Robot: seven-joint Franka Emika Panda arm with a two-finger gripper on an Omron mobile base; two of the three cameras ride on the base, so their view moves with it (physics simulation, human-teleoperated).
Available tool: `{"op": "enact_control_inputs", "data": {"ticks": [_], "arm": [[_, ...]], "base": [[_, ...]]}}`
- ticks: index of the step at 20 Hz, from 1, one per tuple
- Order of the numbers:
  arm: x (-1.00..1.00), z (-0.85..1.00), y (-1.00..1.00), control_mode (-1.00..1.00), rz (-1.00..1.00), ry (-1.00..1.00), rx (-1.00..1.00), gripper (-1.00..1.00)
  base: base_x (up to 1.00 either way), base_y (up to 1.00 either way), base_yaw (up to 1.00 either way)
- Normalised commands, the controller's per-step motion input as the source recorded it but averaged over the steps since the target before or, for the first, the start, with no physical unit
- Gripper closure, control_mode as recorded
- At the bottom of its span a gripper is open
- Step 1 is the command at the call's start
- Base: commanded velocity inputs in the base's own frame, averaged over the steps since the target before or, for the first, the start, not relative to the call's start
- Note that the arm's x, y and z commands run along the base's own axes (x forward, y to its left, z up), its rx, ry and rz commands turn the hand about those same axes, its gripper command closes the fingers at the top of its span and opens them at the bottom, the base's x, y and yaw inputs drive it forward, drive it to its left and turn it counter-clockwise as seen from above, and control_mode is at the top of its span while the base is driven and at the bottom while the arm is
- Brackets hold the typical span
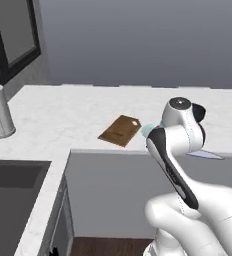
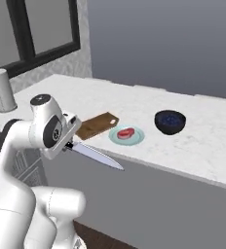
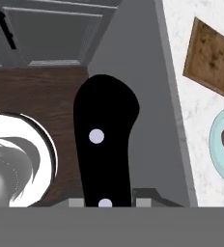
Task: Pick up the knife from the drawer and place it on the cutting board. Then place the meat from the plate to the cutting board.
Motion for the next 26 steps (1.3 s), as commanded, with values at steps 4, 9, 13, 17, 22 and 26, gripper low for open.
{"op": "enact_control_inputs", "data": {"ticks": [4,9,13,17,22,26], "arm": [[0.00,0.00,0.00,1.00,0.00,0.00,0.00,1.00],[0.00,0.00,0.00,1.00,0.00,0.00,0.00,1.00],[0.00,0.00,0.00,1.00,0.00,0.00,0.00,1.00],[0.00,0.00,0.00,1.00,0.00,0.00,0.00,1.00],[0.00,0.00,0.00,1.00,0.00,0.00,0.00,1.00],[0.00,0.00,0.00,1.00,0.00,0.00,0.00,1.00]], "base": [[0.38,0.55,-0.31],[0.38,0.44,-0.17],[0.49,0.06,-0.26],[0.47,0.27,-0.29],[0.46,0.29,-0.12],[0.51,-0.01,0.00]]}}
